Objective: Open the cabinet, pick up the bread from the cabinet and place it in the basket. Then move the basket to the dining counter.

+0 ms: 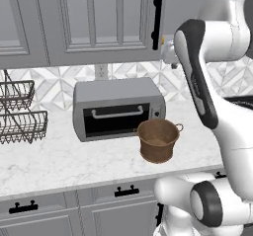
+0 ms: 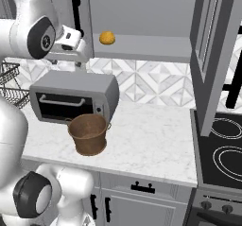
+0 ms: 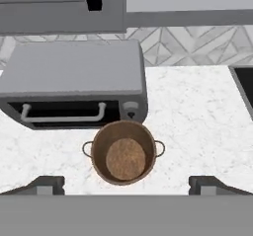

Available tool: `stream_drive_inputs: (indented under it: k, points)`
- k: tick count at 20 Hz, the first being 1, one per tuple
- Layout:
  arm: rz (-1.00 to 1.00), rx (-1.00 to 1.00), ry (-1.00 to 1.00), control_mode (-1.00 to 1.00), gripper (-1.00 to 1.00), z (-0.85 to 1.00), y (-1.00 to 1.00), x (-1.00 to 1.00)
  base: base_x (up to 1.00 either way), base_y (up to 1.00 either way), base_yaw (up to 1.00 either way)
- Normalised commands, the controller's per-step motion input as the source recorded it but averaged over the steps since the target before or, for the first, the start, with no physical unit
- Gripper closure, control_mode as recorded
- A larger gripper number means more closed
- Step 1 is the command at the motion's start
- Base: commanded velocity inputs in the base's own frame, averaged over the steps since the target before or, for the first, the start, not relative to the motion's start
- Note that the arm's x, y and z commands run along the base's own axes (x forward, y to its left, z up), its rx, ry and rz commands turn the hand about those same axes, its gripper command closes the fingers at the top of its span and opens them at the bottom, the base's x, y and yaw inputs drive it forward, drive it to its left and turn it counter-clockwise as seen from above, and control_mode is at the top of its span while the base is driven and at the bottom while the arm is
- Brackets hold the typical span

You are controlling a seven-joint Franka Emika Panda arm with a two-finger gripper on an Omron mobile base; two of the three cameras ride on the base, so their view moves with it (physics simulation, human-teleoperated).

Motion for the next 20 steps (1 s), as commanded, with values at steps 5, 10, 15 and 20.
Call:
stream_drive_inputs:
  k: [5, 10, 15, 20]
  points:
    - [-0.03, -0.33, -0.35, -1.0, -1.0, 0.81, 0.59, 0.78, 0.0, 0.0, 0.0]
    - [-0.05, 0.03, -0.11, -1.0, -1.0, 0.56, 0.03, 0.77, 0.0, 0.0, 0.0]
    - [-0.01, 0.31, -0.05, -1.0, -1.0, 0.0, -0.24, 0.25, 0.0, 0.0, 0.0]
    - [0.0, 0.04, -0.18, -1.0, -1.0, 0.0, 0.0, 0.29, 0.0, 0.0, 0.0]
